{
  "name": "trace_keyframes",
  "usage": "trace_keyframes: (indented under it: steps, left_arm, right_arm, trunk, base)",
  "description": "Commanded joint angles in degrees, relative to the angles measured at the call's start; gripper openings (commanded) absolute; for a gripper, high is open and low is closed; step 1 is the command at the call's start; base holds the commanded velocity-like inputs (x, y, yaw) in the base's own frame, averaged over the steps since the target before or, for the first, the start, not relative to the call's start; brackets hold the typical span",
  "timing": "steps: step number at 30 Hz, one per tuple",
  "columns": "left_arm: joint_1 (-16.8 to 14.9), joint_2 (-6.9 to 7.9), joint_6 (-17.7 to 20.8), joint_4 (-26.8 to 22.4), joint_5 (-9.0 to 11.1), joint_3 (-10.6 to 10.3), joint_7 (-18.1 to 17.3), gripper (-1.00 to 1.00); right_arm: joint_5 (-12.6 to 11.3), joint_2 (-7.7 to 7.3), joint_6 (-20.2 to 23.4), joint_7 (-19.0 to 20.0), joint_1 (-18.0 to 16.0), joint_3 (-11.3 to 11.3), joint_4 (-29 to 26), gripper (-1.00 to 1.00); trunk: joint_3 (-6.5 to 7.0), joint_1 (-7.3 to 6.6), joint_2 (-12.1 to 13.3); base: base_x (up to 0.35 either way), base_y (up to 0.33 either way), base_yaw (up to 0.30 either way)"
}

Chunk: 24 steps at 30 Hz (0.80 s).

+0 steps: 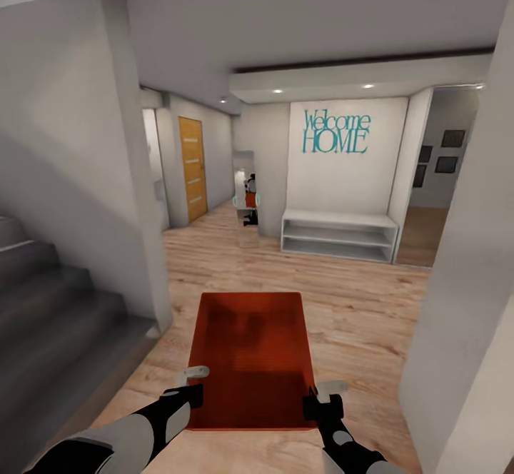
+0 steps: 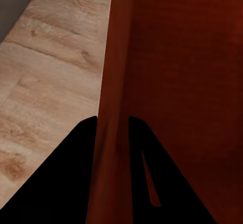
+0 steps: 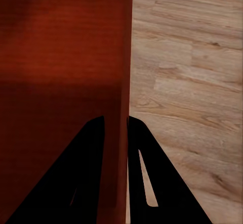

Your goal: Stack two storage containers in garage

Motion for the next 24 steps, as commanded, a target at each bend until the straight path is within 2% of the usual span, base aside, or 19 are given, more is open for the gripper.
trace_keyframes:
  steps: [1, 24]
  left_arm:
    - [-0.1, 0.19, -0.1, -0.2, 0.0, 2.7, 0.4, -1.0]
    - [-0.1, 0.19, -0.1, -0.2, 0.0, 2.7, 0.4, -1.0]
  right_arm:
    - [-0.6, -0.53, -0.2, -0.7, 0.0, 0.2, 0.3, -1.0]
    - [-0.6, -0.53, -0.2, -0.7, 0.0, 0.2, 0.3, -1.0]
  trunk:
    - [-0.1, 0.05, -0.1]
    - [-0.1, 0.05, -0.1]
  base:
    - [0.323, 0.0, 0.0]
    - [0.323, 0.0, 0.0]
